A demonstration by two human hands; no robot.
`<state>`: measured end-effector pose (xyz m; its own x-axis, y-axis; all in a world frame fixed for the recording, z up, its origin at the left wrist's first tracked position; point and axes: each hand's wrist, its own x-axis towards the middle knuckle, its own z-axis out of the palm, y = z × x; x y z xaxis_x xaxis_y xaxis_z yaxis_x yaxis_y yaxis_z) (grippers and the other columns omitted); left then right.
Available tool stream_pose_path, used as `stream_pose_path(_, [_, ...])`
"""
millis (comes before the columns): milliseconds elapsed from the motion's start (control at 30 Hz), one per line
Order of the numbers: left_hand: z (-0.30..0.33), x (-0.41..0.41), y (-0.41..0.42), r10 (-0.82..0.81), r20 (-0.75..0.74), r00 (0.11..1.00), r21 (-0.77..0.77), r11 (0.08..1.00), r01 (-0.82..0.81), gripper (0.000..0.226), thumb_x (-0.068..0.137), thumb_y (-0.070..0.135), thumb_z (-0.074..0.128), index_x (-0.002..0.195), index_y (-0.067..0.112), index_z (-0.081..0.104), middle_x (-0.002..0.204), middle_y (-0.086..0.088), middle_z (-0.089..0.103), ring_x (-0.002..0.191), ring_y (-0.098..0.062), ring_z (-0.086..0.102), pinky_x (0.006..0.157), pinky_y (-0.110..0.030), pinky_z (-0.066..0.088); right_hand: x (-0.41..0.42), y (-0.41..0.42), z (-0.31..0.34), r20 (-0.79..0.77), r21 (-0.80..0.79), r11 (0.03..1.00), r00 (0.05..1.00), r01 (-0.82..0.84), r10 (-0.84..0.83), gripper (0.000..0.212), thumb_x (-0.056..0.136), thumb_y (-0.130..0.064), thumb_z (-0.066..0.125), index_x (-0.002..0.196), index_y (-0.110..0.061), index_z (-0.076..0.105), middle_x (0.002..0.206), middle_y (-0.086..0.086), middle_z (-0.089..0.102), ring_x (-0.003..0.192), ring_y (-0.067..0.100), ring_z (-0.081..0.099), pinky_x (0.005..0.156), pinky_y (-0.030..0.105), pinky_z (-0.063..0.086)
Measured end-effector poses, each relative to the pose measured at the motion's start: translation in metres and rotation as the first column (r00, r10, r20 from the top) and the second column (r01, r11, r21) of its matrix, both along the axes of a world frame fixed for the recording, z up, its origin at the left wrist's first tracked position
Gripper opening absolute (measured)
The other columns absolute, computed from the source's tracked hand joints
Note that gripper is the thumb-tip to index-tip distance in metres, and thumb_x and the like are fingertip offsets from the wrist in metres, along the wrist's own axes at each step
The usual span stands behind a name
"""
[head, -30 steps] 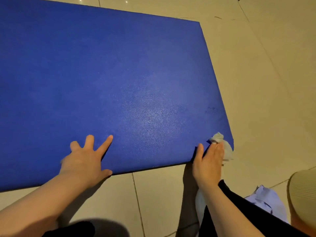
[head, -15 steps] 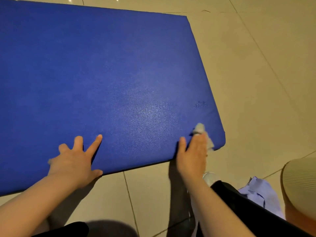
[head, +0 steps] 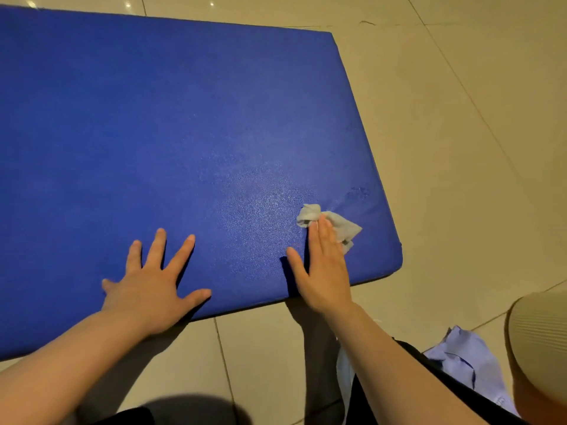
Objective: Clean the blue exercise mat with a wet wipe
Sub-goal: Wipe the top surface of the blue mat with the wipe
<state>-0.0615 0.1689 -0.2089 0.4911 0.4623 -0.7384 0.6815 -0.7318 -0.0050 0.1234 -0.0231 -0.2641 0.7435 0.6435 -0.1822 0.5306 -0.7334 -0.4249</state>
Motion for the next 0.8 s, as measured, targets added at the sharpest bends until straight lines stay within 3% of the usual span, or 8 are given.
stream_pose_path(100, [0.000,0.000,0.001,-0.067,-0.034,0.997,-0.024,0.998,0.066,0.099,0.083,0.078,0.039,0.121,0.047,-0.048,0.151,0.001,-0.042,0.145,-0.036,-0.024,0.103,-0.053,0.044,0.028,-0.011,-0.001,0.051,0.014,0.997,0.996,-0.078,0.077,0.075,0.094,-0.061,0.028,0.156,-0.021,0.016,0.164,-0.004,0.010,0.150,0.013,0.008,0.116,0.030,0.015])
stream_pose_path(167, [0.002,0.001,0.003,-0.086,-0.040,0.995,-0.025,0.996,0.085,0.100,0.085,0.074,0.042,0.117,0.046,-0.049,0.151,-0.001,-0.042,0.145,-0.038,-0.023,0.102,-0.049,0.047,0.058,-0.018,-0.003,0.106,0.097,0.989,0.987,0.114,-0.124,0.068,0.097,-0.054,0.032,0.151,-0.014,0.026,0.161,0.001,0.021,0.146,0.022,0.021,0.118,0.036,0.019])
stream_pose_path(233, [0.004,0.003,0.002,-0.076,-0.043,0.996,-0.034,0.997,0.075,0.102,0.087,0.070,0.045,0.115,0.044,-0.050,0.150,-0.002,-0.043,0.144,-0.039,-0.024,0.100,-0.049,0.048,0.086,-0.017,-0.002,0.105,0.085,0.962,0.958,0.259,-0.267,0.065,0.101,-0.046,0.033,0.153,-0.008,0.022,0.161,0.006,0.021,0.147,0.025,0.020,0.120,0.044,0.017])
stream_pose_path(367, [0.006,0.008,0.002,-0.063,-0.081,0.995,-0.057,0.997,0.059,0.104,0.089,0.067,0.046,0.110,0.044,-0.053,0.146,-0.004,-0.048,0.142,-0.041,-0.028,0.099,-0.051,0.049,0.117,0.006,-0.001,0.096,0.046,0.967,0.962,0.252,-0.256,0.070,0.101,-0.050,0.030,0.154,-0.006,0.016,0.162,0.012,0.015,0.150,0.026,0.013,0.122,0.044,0.013])
stream_pose_path(467, [0.008,0.011,0.001,-0.070,-0.111,0.991,-0.064,0.996,0.063,0.104,0.090,0.066,0.045,0.110,0.042,-0.054,0.144,-0.006,-0.050,0.141,-0.043,-0.029,0.099,-0.050,0.049,0.124,0.025,0.004,0.114,-0.087,0.955,0.955,0.284,-0.273,0.077,0.099,-0.057,0.026,0.155,-0.005,0.015,0.163,0.012,0.008,0.151,0.025,0.005,0.122,0.041,0.003])
stream_pose_path(600, [0.012,0.015,0.000,-0.073,-0.155,0.985,-0.069,0.996,0.063,0.102,0.092,0.066,0.042,0.116,0.035,-0.052,0.144,-0.009,-0.050,0.141,-0.045,-0.028,0.099,-0.053,0.047,0.107,0.032,0.006,0.192,-0.192,0.978,0.974,-0.080,0.118,0.088,0.092,-0.067,0.014,0.153,-0.005,0.020,0.162,0.011,0.016,0.150,0.024,0.007,0.121,0.034,-0.002])
stream_pose_path(700, [0.011,0.018,0.000,-0.079,-0.155,0.985,-0.066,0.995,0.070,0.101,0.093,0.065,0.042,0.121,0.033,-0.050,0.144,-0.010,-0.050,0.141,-0.045,-0.028,0.100,-0.056,0.043,0.089,0.019,0.010,0.027,-0.207,0.923,0.941,-0.325,0.337,0.097,0.085,-0.077,0.002,0.156,-0.011,0.003,0.161,-0.001,-0.011,0.148,0.011,-0.015,0.117,0.023,-0.016])
stream_pose_path(800, [0.010,0.019,0.001,-0.064,-0.176,0.982,-0.081,0.995,0.051,0.102,0.093,0.063,0.043,0.121,0.032,-0.049,0.142,-0.010,-0.052,0.140,-0.046,-0.029,0.101,-0.059,0.041,0.101,0.006,0.032,-0.112,-0.262,0.783,0.824,-0.563,0.555,0.100,0.081,-0.082,0.000,0.156,-0.017,0.000,0.158,-0.009,-0.018,0.142,-0.001,-0.025,0.111,0.014,-0.019])
